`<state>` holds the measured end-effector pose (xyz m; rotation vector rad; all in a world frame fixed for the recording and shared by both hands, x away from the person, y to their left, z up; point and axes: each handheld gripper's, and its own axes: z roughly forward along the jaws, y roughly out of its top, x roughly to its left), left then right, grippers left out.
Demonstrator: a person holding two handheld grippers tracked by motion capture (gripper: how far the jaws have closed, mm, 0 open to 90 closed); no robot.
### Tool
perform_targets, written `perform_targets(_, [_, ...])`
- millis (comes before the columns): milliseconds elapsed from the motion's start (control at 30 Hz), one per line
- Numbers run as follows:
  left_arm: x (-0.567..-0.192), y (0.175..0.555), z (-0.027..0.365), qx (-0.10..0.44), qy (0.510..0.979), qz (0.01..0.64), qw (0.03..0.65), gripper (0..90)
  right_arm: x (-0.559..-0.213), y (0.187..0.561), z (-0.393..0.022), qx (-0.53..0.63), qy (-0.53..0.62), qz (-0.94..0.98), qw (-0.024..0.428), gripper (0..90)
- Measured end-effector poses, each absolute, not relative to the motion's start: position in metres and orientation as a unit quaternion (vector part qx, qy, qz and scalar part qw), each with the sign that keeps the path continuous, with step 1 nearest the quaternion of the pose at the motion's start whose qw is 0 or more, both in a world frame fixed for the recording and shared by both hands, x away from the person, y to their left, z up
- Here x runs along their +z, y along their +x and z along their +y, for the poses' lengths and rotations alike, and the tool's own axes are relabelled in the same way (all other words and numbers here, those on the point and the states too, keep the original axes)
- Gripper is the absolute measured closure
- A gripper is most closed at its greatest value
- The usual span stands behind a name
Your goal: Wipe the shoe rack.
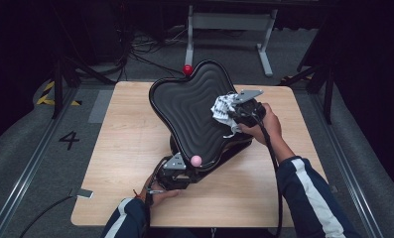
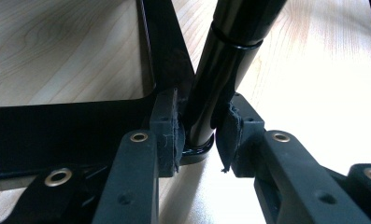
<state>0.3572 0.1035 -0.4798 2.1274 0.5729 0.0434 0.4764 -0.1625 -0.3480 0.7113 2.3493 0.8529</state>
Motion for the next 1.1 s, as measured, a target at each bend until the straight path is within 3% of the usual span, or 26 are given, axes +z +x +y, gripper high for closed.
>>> perform_targets(533, [-0.48,0.357,0.104,0.02,0.862,0.232,0.45,69.1,-0.346,0.417,-0.078,0.341,0.129,0.902,0.231,77.9])
perform_targets(800, [-0.48,0.357,0.104,0.02,0.862,0.232,0.45,69.1,-0.346,0.414,-0.074,0.348,0.122,0.905,0.213,78.0])
perform_targets(1100, [-0.48,0.357,0.103,0.023,0.861,0.232,0.452,69.1,-0.346,0.433,-0.1,0.343,0.164,0.896,0.23,78.0])
